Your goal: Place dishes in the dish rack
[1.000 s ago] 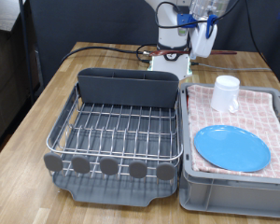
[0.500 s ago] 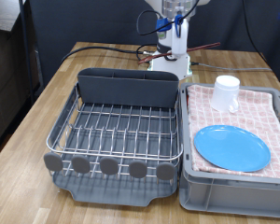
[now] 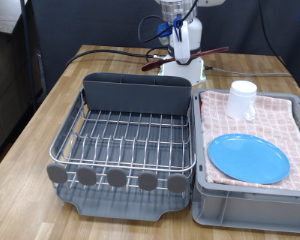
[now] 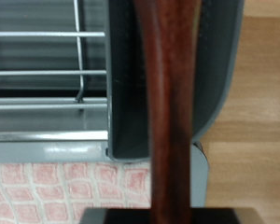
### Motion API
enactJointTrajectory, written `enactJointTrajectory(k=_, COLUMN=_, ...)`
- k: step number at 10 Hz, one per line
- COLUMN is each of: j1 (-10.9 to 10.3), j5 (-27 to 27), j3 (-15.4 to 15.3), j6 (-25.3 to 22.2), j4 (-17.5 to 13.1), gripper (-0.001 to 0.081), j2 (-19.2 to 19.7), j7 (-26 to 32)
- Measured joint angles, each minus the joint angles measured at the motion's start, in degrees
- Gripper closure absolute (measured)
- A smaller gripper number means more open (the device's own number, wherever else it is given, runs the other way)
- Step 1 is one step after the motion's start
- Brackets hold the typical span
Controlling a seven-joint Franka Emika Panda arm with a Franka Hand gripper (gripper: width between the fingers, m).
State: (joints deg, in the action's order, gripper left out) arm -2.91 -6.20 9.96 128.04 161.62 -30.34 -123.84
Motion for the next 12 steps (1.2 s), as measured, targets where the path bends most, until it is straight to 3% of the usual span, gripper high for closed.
enactJointTrajectory(k=6, j1=-3.3, j5=-14.1, j3=14.4, j6=-4.4, j4=-1.1, gripper=0.0736, j2=0.7, j7=21.9)
enactJointTrajectory(k=12, j1=-3.3, j5=-16.2, j3=22.0, j6=-2.6, j4=-2.5, gripper=0.0736, j2=7.4, j7=27.9)
